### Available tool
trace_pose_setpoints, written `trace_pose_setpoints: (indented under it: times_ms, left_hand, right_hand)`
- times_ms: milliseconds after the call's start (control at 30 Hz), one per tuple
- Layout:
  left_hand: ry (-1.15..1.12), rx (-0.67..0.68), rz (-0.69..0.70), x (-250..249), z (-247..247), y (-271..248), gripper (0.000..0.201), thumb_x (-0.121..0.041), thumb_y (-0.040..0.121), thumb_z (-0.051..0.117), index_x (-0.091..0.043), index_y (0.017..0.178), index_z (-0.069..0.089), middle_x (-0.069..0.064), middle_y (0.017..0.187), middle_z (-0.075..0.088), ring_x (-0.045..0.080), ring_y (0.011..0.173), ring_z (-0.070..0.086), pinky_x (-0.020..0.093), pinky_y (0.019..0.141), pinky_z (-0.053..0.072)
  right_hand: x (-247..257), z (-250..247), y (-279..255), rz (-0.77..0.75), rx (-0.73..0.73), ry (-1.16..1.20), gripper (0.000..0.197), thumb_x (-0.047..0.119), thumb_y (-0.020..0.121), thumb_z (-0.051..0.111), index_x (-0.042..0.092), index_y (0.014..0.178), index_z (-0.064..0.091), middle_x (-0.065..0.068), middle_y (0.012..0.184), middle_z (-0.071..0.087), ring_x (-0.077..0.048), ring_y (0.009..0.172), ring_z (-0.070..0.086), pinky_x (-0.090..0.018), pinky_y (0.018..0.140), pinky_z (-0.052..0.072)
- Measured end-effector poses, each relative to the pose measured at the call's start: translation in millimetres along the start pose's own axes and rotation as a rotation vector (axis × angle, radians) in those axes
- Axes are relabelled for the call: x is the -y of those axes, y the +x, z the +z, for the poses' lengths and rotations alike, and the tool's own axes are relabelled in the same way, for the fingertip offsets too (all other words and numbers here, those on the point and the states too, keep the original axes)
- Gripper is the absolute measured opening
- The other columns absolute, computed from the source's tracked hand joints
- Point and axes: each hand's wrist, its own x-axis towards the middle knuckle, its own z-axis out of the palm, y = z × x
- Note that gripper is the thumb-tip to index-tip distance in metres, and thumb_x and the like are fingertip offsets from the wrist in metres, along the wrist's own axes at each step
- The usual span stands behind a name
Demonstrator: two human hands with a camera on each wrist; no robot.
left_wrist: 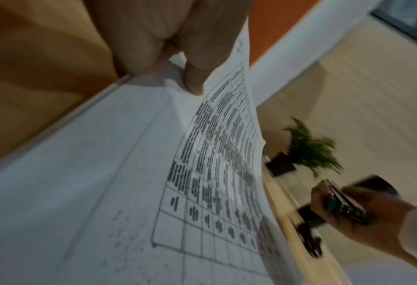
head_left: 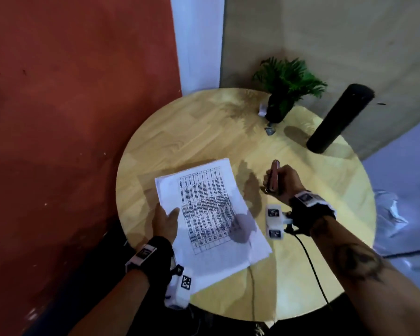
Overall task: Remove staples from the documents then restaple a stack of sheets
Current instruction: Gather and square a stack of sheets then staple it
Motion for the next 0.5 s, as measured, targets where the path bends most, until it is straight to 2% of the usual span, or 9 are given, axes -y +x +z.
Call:
trace_pose_setpoints:
  times_ms: [67,100,167,233,267,300,367,400,500]
  left_hand:
    - [-0.022,0.024,0.120,-11,-3,-9,0.069,-0.035,0.078,0.063,0.006,0.129,0.042,0.024,0.131,0.053,0.033,0.123,0.051,0.043,0.105,0.039]
    - [-0.053,0.033,0.182,-21,-5,-16,0.070,-0.044,0.074,0.059,0.002,0.126,0.045,0.022,0.128,0.056,0.030,0.119,0.054,0.042,0.103,0.041]
    - [-0.115,0.050,0.335,-49,-12,-33,0.070,-0.050,0.071,0.054,-0.005,0.123,0.046,0.012,0.125,0.059,0.016,0.113,0.058,0.030,0.098,0.043]
    - [-0.154,0.142,0.426,-67,-14,-50,0.066,-0.049,0.073,0.056,-0.012,0.126,0.044,-0.004,0.123,0.060,-0.002,0.108,0.058,0.017,0.094,0.043]
    - [-0.155,0.204,0.478,-75,-14,-61,0.062,-0.047,0.076,0.059,-0.016,0.128,0.044,-0.009,0.124,0.060,-0.003,0.110,0.058,0.018,0.096,0.044]
    - [-0.139,0.211,0.499,-80,-15,-72,0.057,-0.046,0.080,0.061,-0.022,0.129,0.046,-0.010,0.125,0.061,0.005,0.115,0.058,0.027,0.100,0.045]
    - [-0.117,0.236,0.555,-96,-22,-89,0.041,-0.041,0.085,0.063,-0.033,0.123,0.049,-0.003,0.123,0.063,0.021,0.118,0.058,0.045,0.102,0.045]
    - [-0.121,0.250,0.581,-103,-24,-96,0.037,-0.040,0.086,0.063,-0.035,0.120,0.050,-0.001,0.122,0.063,0.023,0.117,0.059,0.047,0.101,0.045]
    - [-0.141,0.264,0.676,-123,-35,-120,0.064,-0.057,0.079,0.061,-0.020,0.130,0.045,-0.002,0.127,0.062,0.014,0.120,0.057,0.043,0.106,0.042]
  right_hand:
    - [-1,-18,-22,-0.106,0.012,-0.083,0.026,0.023,0.094,0.047,0.015,0.069,0.044,-0.003,0.054,0.039,-0.014,0.039,0.039,-0.023,0.050,0.032]
    - [1,-22,-34,-0.187,-0.003,-0.141,0.026,0.018,0.091,0.056,0.013,0.069,0.044,-0.005,0.054,0.038,-0.013,0.037,0.038,-0.023,0.047,0.032]
    - [6,-26,-62,-0.328,0.013,-0.227,0.023,0.008,0.084,0.065,0.011,0.072,0.045,-0.009,0.058,0.042,-0.014,0.037,0.040,-0.023,0.042,0.034]
    - [12,-27,-86,-0.427,0.059,-0.255,0.016,0.001,0.083,0.064,0.011,0.085,0.051,-0.012,0.064,0.045,-0.016,0.039,0.040,-0.022,0.040,0.034]
    - [16,-28,-101,-0.477,0.086,-0.268,0.018,-0.001,0.083,0.063,0.011,0.091,0.053,-0.012,0.064,0.044,-0.015,0.039,0.038,-0.022,0.041,0.032]
    - [18,-29,-111,-0.515,0.127,-0.267,0.020,-0.003,0.082,0.063,0.010,0.094,0.054,-0.012,0.062,0.042,-0.015,0.040,0.034,-0.023,0.044,0.030]
    - [25,-22,-137,-0.580,0.193,-0.243,0.023,-0.001,0.077,0.067,0.008,0.094,0.055,-0.011,0.057,0.041,-0.015,0.042,0.033,-0.025,0.046,0.028]
    - [27,-22,-151,-0.597,0.224,-0.227,0.028,0.005,0.072,0.072,0.009,0.096,0.057,-0.009,0.057,0.047,-0.015,0.043,0.038,-0.026,0.046,0.030]
    - [32,-22,-186,-0.628,0.221,-0.150,0.068,0.040,0.043,0.089,0.013,0.099,0.062,-0.007,0.079,0.069,-0.018,0.061,0.060,-0.028,0.050,0.046]
